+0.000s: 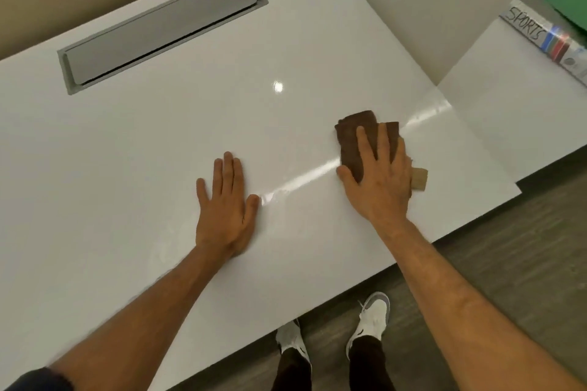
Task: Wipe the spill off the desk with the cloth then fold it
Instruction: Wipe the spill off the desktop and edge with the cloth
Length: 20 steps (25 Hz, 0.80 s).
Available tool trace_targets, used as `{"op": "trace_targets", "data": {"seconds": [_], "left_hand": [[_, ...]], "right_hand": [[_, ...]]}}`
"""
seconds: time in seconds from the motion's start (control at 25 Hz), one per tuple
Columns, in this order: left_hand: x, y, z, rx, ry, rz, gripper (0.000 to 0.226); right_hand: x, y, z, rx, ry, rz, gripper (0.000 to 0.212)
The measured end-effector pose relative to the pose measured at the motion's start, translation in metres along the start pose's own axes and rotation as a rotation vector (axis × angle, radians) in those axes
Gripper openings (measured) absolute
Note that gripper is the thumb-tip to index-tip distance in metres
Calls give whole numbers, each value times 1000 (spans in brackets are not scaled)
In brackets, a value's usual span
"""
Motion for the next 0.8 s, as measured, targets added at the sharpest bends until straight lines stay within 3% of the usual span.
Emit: {"op": "trace_targets", "data": {"seconds": [0.2, 0.36, 0.44, 0.56, 0.68, 0.8], "left_hand": [[-4, -2, 0, -21, -76, 2, 65], [-6, -5, 1, -27, -126, 23, 64], [-7, -5, 3, -35, -126, 23, 65], [-6, -4, 4, -51, -112, 20, 67], [-6, -4, 3, -106, -108, 53, 73], [-7, -5, 2, -290, -128, 115, 79]], "right_hand": [[31, -64, -81, -492, 84, -118, 75], [28, -97, -39, -707, 78, -158, 70], [14, -84, 11, -594, 52, -94, 68], [-10, -37, 71, -191, 55, 30, 68], [-18, 26, 74, 41, 70, 134, 67], [-16, 82, 51, 166, 53, 180, 65]]}}
Point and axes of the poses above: each hand's wrist, its own y-axis towards the middle knuckle, its own x-axis out of the palm, z = x × y, the point moved 2 cm from there along y, towards the middle knuckle, and after that the axes turned 7 degrees about -x, right-handed, at the moved point
